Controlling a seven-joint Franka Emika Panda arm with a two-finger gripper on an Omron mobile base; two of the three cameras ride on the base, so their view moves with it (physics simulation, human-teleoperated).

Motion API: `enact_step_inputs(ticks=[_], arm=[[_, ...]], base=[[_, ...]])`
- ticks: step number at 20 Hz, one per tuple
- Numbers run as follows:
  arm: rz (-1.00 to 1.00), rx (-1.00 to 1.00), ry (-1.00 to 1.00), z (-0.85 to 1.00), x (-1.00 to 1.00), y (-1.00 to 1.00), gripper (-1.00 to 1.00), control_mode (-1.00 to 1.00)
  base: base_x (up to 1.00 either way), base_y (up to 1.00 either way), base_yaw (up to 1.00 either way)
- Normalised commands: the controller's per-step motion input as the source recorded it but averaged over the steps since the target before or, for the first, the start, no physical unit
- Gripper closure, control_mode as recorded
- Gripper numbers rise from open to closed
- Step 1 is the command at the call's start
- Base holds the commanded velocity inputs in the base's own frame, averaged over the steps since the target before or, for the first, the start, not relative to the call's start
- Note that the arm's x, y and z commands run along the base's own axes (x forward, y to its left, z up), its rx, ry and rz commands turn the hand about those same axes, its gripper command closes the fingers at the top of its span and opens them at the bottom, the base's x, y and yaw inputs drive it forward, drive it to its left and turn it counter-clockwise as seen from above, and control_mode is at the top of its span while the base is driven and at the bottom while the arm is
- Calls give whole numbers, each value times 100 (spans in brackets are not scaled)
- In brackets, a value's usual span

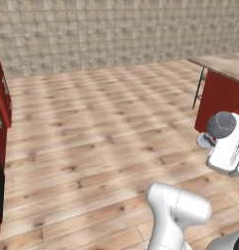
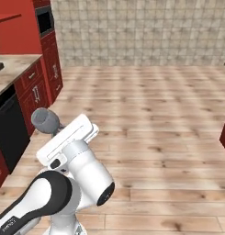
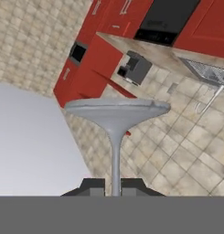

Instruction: Retrieve the wine glasses from the counter and place one next to each plate.

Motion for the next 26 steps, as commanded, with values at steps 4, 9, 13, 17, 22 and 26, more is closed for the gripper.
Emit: enact_step_inputs(ticks=[4,9,13,17,22,26], arm=[[0,0,0,0,0,0,100,100],[0,0,0,0,0,0,100,100],[0,0,0,0,0,0,100,100],[0,0,0,0,0,0,100,100],[0,0,0,0,0,0,100,100],[0,0,0,0,0,0,100,100]], base=[[100,0,1],[100,-2,0],[100,-12,-22],[96,0,-43],[100,0,-40],[100,9,-36]])
